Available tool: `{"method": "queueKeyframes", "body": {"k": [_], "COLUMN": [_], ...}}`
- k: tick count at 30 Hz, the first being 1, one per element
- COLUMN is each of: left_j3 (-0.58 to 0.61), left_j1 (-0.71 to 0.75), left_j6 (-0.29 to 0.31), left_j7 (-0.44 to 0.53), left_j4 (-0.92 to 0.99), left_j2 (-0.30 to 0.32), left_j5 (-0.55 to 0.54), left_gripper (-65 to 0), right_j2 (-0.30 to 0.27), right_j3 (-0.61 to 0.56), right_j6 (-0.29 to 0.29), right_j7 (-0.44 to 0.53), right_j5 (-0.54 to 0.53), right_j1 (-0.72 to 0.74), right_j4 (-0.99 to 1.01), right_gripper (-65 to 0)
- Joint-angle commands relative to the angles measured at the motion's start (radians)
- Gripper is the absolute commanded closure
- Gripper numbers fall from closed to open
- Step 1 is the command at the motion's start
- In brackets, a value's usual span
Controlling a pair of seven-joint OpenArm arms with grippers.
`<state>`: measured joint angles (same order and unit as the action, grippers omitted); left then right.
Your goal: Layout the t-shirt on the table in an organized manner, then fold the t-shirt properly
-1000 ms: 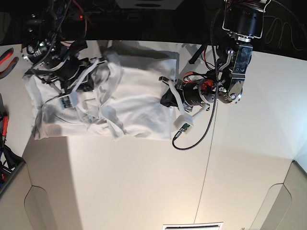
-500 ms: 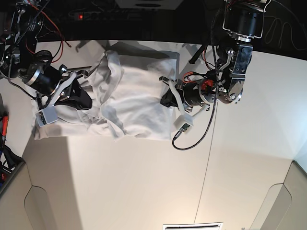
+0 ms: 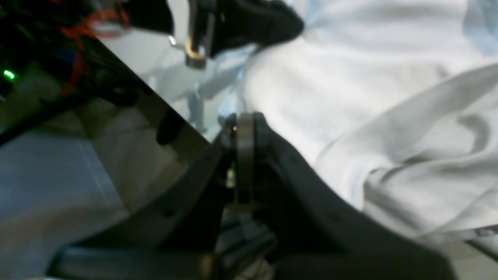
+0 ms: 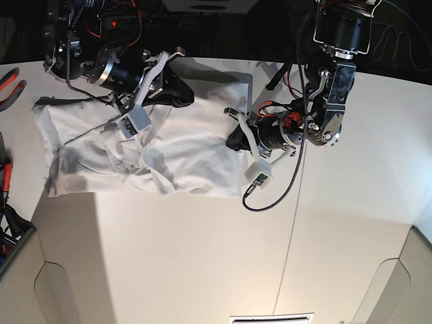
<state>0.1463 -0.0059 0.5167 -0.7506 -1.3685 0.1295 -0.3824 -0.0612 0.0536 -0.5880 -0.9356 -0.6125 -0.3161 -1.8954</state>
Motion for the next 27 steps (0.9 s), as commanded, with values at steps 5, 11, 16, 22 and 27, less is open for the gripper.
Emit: {"method": "queueKeyframes", "body": {"k": [5, 11, 16, 22, 27], "left_j3": [-0.001, -0.001, -0.001, -0.001, -0.001], "left_j1": [-0.011, -0.011, -0.010, -0.011, -0.011], "left_j6": [0.000, 0.000, 0.000, 0.000, -0.001], "left_j7": [0.000, 0.000, -0.001, 0.006, 0.010], "left_j4": [-0.010, -0.010, -0.010, -0.010, -0.010], "left_j2": [0.001, 0.001, 0.002, 0.002, 0.001], "left_j5": [0.006, 0.006, 0.006, 0.006, 0.006], "left_gripper": [0.0, 0.0, 0.0, 0.0, 0.0], "right_j2": [-0.009, -0.040, -0.099, -0.161, -0.166], "right_j3": [0.006, 0.125, 0.249, 0.326, 0.328], "right_j6": [0.021, 0.047, 0.054, 0.054, 0.053], "right_j7": [0.074, 0.096, 0.103, 0.097, 0.082], "right_j5": [0.129, 0.224, 0.201, 0.121, 0.084], "right_j1": [0.014, 0.106, 0.190, 0.216, 0.219], "right_j4": [0.084, 0.293, 0.410, 0.416, 0.416], "right_gripper": [0.0, 0.0, 0.0, 0.0, 0.0]}}
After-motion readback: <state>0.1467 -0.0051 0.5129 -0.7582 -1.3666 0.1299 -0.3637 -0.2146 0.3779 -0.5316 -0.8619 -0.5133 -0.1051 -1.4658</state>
